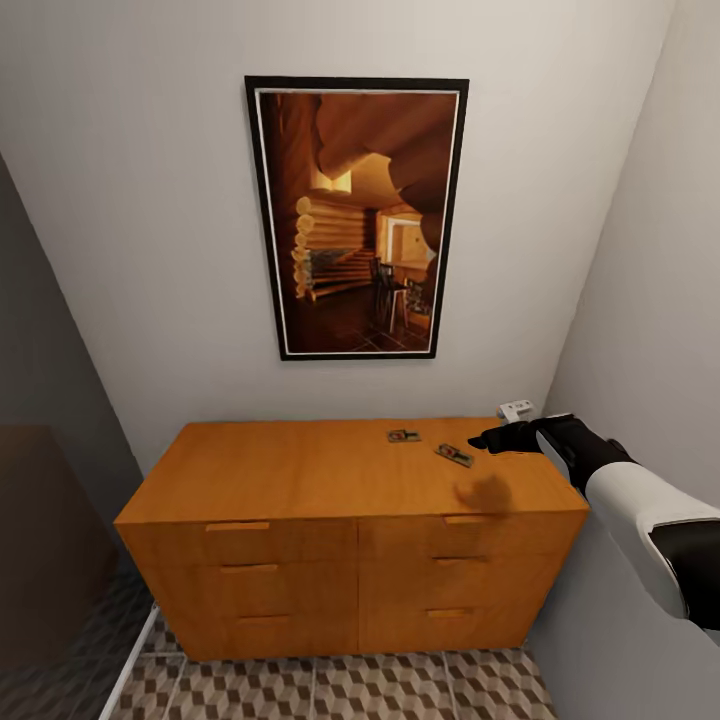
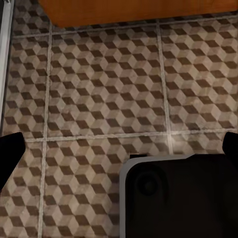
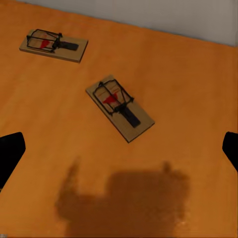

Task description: Take the four mousetraps from the cabinet in the bathroom and place them on the bathroom floor. Make sure all four end up on the same floor surface, and ensure that at least two of them are either under or directly next to the same bathroom sink.

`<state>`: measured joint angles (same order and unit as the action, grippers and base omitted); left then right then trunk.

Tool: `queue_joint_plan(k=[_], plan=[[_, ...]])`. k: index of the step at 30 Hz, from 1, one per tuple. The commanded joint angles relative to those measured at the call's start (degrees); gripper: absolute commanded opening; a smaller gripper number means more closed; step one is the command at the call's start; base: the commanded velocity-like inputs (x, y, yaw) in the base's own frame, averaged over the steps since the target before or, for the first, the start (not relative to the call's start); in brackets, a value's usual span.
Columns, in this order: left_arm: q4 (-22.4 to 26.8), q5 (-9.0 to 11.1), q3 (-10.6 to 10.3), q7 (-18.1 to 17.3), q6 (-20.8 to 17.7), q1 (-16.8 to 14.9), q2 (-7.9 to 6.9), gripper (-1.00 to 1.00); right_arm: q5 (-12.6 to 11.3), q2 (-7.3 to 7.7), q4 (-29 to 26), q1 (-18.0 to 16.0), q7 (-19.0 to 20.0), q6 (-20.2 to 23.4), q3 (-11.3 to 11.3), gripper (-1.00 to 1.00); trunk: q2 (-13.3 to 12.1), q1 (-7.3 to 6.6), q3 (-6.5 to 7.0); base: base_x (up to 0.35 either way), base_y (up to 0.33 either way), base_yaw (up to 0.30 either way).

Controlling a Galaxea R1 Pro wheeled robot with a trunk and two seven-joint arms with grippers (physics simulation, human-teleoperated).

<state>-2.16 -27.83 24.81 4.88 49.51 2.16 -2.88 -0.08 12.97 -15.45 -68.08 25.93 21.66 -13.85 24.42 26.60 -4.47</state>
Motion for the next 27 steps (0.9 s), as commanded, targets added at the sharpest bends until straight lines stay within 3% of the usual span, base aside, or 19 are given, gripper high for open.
queue_joint_plan(k=[1, 12, 27], plan=[[-0.12, -0.61, 0.15, 0.52, 0.25, -0.05, -0.02, 1.00, 0.00, 0.03, -0.10, -0.03, 0.17, 0.31, -0.13, 1.00, 0.10, 0.06, -0.11, 0.286, 0.000, 0.000], [-0.12, -0.57, 0.09, 0.64, 0.22, -0.05, 0.01, 1.00, -0.02, 0.03, -0.09, 0.01, 0.14, 0.25, -0.13, 1.00, 0.10, 0.06, -0.11, 0.236, 0.000, 0.000], [-0.27, -0.47, 0.15, 0.74, -1.92, 0.41, -0.04, 1.00, 0.01, 0.03, 0.03, 0.20, 0.16, -0.45, -0.13, 1.00, 0.10, 0.06, -0.11, 0.031, 0.000, 0.000]])
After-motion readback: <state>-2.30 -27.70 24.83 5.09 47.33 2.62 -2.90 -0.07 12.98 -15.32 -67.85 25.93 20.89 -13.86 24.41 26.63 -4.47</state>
